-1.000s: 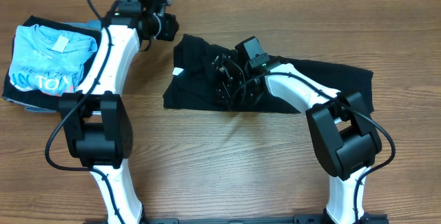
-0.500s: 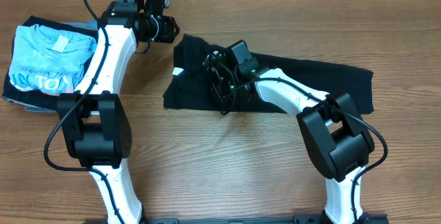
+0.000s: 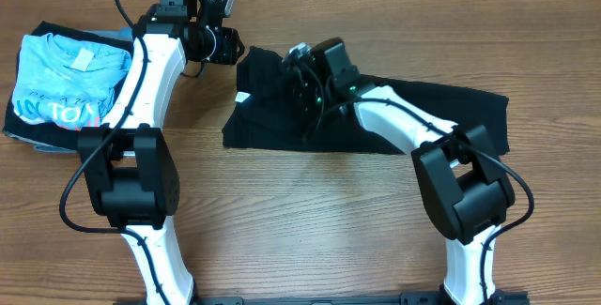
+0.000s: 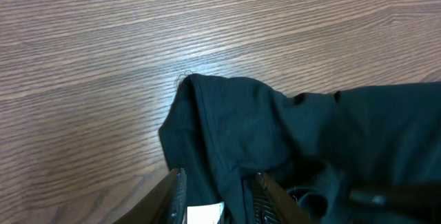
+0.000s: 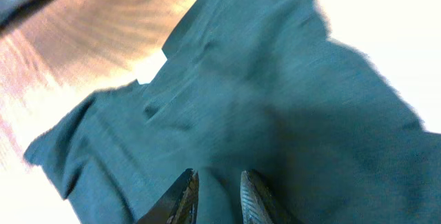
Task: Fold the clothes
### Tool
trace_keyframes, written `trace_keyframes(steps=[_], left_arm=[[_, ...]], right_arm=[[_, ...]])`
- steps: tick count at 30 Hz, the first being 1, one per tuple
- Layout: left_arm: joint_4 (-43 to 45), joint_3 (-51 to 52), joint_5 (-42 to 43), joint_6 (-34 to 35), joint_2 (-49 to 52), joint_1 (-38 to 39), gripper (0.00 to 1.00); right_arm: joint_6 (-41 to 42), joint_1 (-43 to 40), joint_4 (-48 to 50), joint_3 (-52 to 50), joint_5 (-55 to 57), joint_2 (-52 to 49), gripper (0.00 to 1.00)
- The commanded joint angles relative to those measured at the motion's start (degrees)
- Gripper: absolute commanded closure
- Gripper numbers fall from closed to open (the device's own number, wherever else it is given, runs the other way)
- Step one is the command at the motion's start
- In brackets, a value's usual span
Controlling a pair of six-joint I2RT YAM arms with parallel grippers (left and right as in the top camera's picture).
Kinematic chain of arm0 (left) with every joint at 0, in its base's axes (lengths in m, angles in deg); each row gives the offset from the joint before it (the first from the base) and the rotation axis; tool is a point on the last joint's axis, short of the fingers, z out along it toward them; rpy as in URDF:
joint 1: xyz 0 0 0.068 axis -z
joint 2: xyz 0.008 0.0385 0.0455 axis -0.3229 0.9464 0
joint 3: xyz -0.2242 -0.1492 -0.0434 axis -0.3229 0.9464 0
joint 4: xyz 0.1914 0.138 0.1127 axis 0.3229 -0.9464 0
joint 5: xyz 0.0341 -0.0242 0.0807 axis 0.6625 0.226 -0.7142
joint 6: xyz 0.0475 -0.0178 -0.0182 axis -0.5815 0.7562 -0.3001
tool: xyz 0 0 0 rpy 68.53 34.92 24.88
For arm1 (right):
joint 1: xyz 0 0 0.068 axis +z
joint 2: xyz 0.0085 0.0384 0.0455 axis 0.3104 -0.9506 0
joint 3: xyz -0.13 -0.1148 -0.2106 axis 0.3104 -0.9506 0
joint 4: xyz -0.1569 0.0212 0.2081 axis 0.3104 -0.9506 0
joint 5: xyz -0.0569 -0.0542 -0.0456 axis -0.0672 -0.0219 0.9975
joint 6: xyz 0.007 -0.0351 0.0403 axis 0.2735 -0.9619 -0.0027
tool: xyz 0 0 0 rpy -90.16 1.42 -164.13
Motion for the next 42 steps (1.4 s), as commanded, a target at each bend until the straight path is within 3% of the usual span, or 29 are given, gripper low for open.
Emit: trace_keyframes(steps=[1, 5, 10, 19, 33, 42], left_arm=[[-0.7, -1.1, 0.5, 0.3, -0.2, 0.1, 0.64], [-1.0, -1.0, -0.8, 0.0, -0.2, 0.1, 0.59], [-2.0, -1.0, -1.6, 0.0, -0.2, 0.1, 0.55], [-2.5, -1.0, -2.7, 0.0, -0.2, 0.1, 0.55], [-2.6, -1.0, -2.6, 0.0, -0.2, 0.1, 0.55], [-2.8, -1.0, -2.6, 0.0, -0.2, 0.1, 0.55]], right_arm=[[2.0, -0.7, -1.4, 1.7, -1.1, -0.3, 0.71], [2.0, -0.7, -4.3, 1.8, -11.5, -0.3, 0.72], [-1.2, -0.8, -9.4, 1.8, -12.6, -0.3, 0.73], [-5.8, -0.6, -12.1, -0.4, -3.7, -0.4, 0.73], [-2.3, 0.2, -15.4, -1.4, -8.8, -1.2, 0.76], [-2.3, 0.5, -9.5, -1.4, -1.9, -3.0, 0.76]])
